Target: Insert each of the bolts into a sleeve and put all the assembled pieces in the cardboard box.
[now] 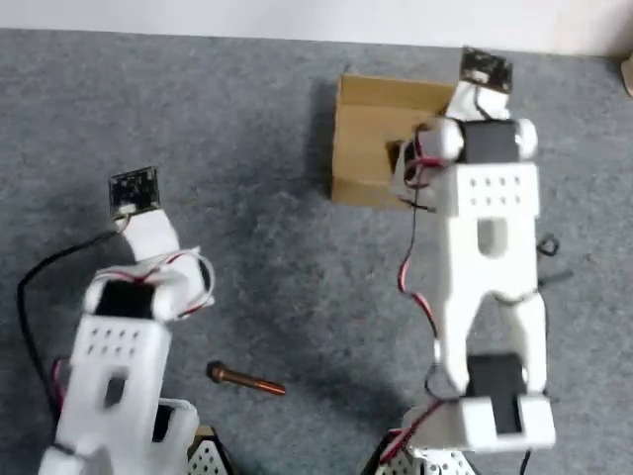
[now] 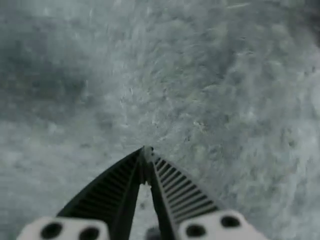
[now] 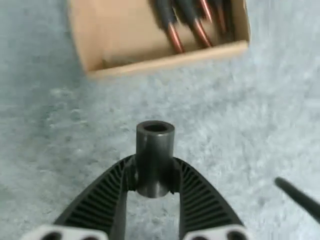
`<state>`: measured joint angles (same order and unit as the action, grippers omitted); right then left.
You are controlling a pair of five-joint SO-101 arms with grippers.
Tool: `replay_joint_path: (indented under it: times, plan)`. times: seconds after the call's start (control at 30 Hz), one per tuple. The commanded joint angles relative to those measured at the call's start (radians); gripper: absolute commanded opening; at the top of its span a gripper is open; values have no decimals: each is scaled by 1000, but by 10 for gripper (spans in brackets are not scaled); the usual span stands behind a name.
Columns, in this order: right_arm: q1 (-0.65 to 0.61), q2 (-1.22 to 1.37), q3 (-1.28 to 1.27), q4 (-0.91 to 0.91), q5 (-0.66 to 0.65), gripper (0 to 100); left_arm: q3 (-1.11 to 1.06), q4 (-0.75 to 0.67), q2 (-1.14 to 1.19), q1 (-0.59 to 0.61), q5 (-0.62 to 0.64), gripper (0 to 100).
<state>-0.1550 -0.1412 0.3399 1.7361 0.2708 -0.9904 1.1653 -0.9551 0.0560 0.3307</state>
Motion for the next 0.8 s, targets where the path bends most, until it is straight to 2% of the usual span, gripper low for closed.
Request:
replay_joint_path:
  times: [0.0, 0.13, 0.23, 0.37, 0.53, 0.67, 0.77]
  plan:
    - [10, -243, -25, 12, -54, 5, 48, 161, -314, 19, -172, 5]
    - [10, -518, -223, -1, -91, 5, -79, 235, -679, 16, -264, 5]
    - [13, -739, -450, -76, -140, 5, -211, 262, -906, 21, -338, 5]
    - [15, -1084, -785, -211, -224, 5, -305, 296, -817, 21, -436, 5]
    - [25, -1474, -1145, -321, -250, 5, -495, 281, -840, 22, -443, 7]
    - [84, -1583, -1173, -331, -298, 5, -697, 164, -877, 27, -442, 6]
    - [120, -1575, -1173, -325, -315, 5, -704, 163, -872, 24, -440, 6]
